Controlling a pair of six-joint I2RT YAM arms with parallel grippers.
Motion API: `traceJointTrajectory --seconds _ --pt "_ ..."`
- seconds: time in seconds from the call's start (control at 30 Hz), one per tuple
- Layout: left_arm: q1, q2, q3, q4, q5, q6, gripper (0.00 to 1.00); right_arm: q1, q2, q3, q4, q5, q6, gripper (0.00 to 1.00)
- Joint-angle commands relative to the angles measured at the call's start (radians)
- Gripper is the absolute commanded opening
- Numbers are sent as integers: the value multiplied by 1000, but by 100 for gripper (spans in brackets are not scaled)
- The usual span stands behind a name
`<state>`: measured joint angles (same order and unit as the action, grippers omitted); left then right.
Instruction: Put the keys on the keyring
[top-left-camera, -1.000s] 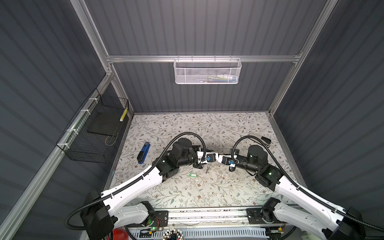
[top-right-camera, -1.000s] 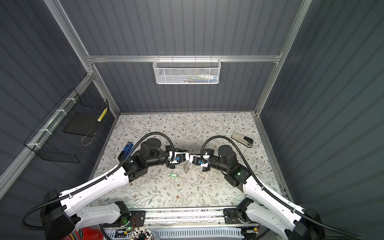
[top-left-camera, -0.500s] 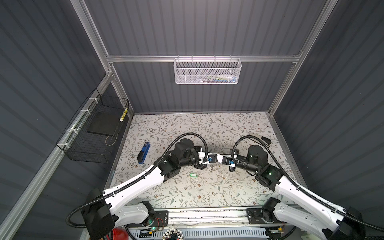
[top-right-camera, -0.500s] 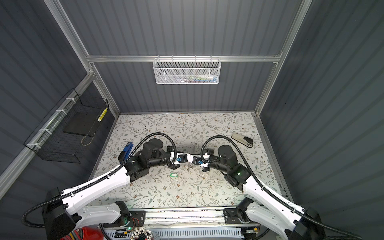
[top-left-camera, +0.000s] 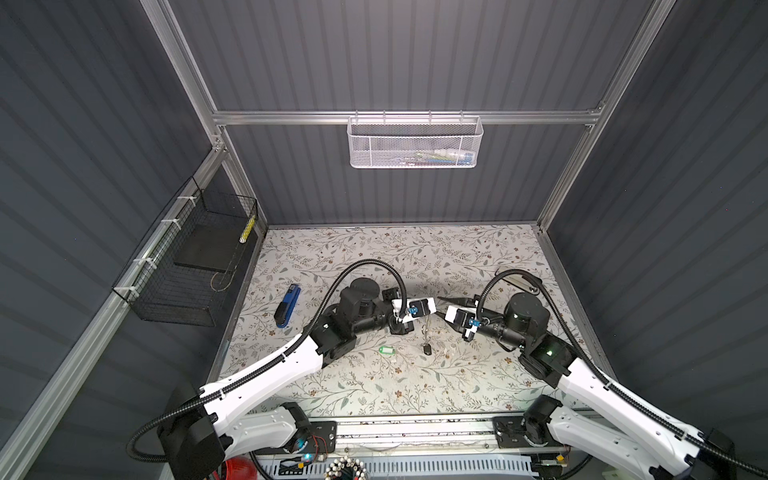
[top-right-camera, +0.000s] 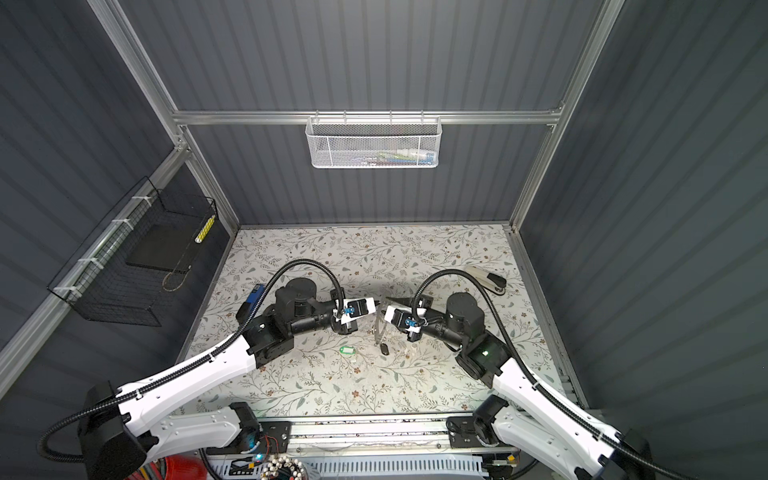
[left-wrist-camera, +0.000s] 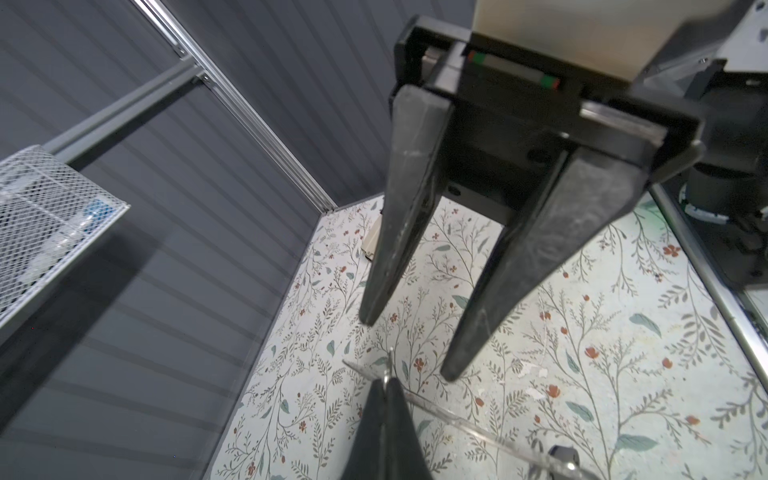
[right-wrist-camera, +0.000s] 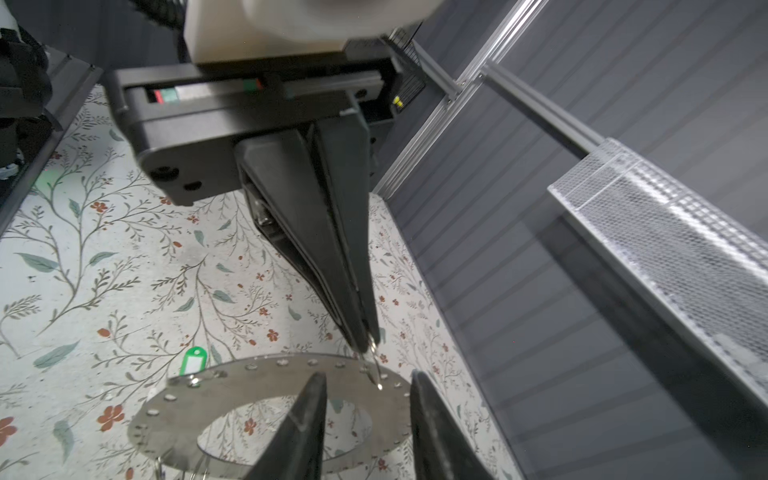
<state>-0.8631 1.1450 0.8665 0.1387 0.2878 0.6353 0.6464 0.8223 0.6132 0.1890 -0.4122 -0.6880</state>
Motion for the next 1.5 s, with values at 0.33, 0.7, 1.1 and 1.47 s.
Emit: traceJointTrajectory --seconds 0.33,0.7,1.1,1.47 --pt "94 -19 -176 587 230 -381 0 -46 -27 -31 97 -148 225 38" --pt "109 -6 -174 609 325 -409 0 -70 17 -8 188 -246 337 33" --pt "112 20 -135 568 398 -410 0 -84 44 7 253 -316 402 27" --pt "114 28 -105 538 430 -404 0 -93 69 26 232 -385 407 17"
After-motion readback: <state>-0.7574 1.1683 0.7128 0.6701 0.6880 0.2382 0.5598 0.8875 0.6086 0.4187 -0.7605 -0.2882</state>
